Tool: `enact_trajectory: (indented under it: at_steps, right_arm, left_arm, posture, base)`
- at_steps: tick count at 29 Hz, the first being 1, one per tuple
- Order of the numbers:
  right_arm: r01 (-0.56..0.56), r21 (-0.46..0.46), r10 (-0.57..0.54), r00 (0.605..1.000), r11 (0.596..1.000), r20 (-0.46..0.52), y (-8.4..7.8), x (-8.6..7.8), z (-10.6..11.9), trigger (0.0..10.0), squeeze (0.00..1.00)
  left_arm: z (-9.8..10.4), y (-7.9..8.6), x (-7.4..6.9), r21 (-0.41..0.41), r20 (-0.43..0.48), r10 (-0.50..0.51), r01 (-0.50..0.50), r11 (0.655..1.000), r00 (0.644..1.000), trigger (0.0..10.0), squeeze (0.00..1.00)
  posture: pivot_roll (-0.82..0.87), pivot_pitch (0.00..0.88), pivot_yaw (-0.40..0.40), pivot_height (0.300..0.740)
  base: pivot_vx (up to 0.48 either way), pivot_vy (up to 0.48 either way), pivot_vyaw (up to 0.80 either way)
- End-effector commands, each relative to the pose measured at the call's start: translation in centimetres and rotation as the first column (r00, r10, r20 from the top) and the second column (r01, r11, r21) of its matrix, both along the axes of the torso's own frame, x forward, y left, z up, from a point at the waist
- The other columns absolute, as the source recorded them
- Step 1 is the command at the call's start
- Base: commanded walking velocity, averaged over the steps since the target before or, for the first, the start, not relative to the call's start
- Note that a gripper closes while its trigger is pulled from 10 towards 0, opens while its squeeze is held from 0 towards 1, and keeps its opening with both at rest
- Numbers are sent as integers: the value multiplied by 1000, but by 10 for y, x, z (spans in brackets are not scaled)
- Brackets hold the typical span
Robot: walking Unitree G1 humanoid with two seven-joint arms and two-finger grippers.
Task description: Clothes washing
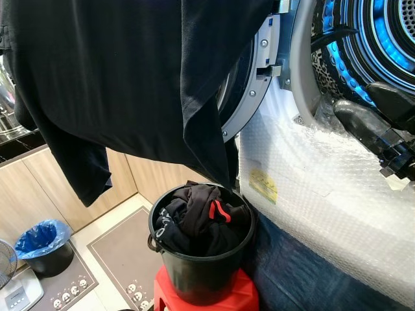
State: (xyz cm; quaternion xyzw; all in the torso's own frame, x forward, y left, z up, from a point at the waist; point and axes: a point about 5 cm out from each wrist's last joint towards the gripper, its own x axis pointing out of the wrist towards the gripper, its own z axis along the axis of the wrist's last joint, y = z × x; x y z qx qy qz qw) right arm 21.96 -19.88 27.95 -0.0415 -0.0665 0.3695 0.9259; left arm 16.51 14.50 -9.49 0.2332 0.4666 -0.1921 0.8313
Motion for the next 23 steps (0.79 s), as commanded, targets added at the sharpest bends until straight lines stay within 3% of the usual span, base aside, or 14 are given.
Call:
enact_trajectory:
  at_steps: [1, 5, 15, 19, 23]
  right_arm:
    - [-68, -75, 65, 997, 995, -34, 13, -2, -15, 10000, 0]
    - [-101, -146, 86, 991, 984, -104, 21, 0, -39, 10000, 0]
    - [-139, -204, 94, 972, 969, -215, 46, 7, -87, 10000, 0]
    - [-122, -220, 66, 967, 968, -246, 52, 12, -99, 10000, 0]
    - [4, -281, -90, 952, 960, -293, 53, 30, -123, 10000, 0]
  left_arm:
    - [-3, 6, -6, 22, -37, 6, -5, 1000, 999, 10000, 0]
    - [-3, 6, -6, 21, -35, 8, -8, 1000, 999, 10000, 0]
    - [-4, 4, -9, 16, -38, 21, -20, 1000, 999, 10000, 0]
    - [-4, 3, -10, 16, -40, 24, -23, 1000, 999, 10000, 0]
    - [-5, 3, -11, 14, -43, 30, -29, 999, 999, 10000, 0]
  posture:
    - [-206, 0, 86, 740]
    - [-195, 0, 79, 740]
    - [-175, 0, 61, 740]
    - [-172, 0, 59, 740]
    - [-165, 0, 54, 740]
  base:
    - [0, 0, 0]
    - [0, 0, 0]
    - [0, 0, 0]
    - [0, 0, 0]
    - [0, 0, 0]
